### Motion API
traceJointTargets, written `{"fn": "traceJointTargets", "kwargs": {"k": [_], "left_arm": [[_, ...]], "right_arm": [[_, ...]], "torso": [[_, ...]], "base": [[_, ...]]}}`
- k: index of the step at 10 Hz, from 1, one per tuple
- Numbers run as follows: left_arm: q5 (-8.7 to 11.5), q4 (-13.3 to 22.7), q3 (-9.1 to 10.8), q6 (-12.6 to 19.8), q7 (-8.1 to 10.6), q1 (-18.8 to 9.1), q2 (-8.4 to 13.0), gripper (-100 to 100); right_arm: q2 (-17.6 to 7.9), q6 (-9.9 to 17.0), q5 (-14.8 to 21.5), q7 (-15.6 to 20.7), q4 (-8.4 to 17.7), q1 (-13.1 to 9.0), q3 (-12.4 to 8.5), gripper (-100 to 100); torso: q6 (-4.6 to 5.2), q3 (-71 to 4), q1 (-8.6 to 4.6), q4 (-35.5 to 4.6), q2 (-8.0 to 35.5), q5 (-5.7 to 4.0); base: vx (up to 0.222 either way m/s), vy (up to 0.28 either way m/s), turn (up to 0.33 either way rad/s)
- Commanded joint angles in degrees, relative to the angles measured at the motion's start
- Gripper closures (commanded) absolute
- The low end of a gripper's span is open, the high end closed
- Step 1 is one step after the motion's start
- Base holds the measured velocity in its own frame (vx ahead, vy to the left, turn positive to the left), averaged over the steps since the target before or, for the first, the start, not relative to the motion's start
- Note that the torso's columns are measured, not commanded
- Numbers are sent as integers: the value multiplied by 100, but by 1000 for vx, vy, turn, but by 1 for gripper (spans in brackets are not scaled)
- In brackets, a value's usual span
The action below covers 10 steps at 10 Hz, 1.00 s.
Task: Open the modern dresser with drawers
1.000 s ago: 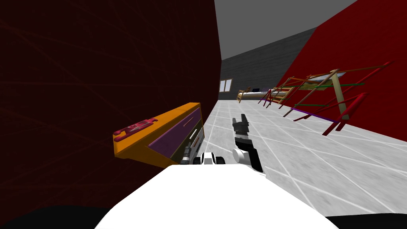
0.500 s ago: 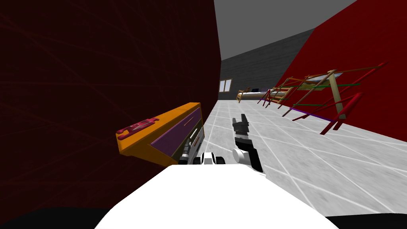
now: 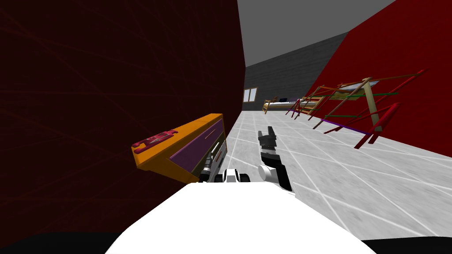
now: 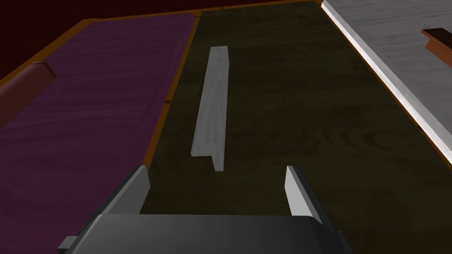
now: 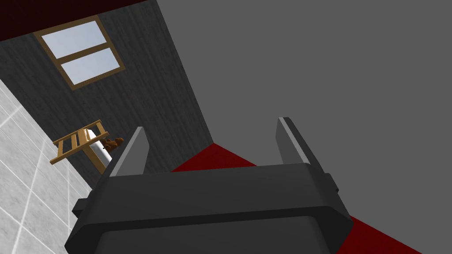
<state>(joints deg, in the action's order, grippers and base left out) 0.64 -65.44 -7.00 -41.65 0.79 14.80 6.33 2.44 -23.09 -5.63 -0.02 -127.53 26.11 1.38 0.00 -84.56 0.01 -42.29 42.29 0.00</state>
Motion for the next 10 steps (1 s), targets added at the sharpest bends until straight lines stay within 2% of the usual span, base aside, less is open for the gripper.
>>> {"fn": "traceJointTargets", "kwargs": {"k": [1,4,7,9,10], "left_arm": [[-4,-155,-2,304,33,-82,50,-100],[-7,-263,3,639,62,-204,19,-100],[-11,-347,8,952,89,-318,-196,-100],[-9,-308,10,893,88,-315,-148,-100],[-9,-308,10,891,88,-315,-147,100]], "right_arm": [[0,0,0,0,0,0,0,0],[0,0,0,0,0,0,0,0],[0,0,0,0,0,0,0,0],[0,0,0,0,0,0,0,0],[0,0,0,0,0,0,0,0]], "torso": [[0,0,0,0,0,0],[0,-1,-1,1,-2,0],[0,0,-1,0,-1,0],[-1,-2,-2,1,-4,-1],[0,-3,-1,1,-5,0]], "base": [[-20,11,-9],[-20,11,-10],[-20,9,-3],[-4,1,-1],[0,0,0]]}}
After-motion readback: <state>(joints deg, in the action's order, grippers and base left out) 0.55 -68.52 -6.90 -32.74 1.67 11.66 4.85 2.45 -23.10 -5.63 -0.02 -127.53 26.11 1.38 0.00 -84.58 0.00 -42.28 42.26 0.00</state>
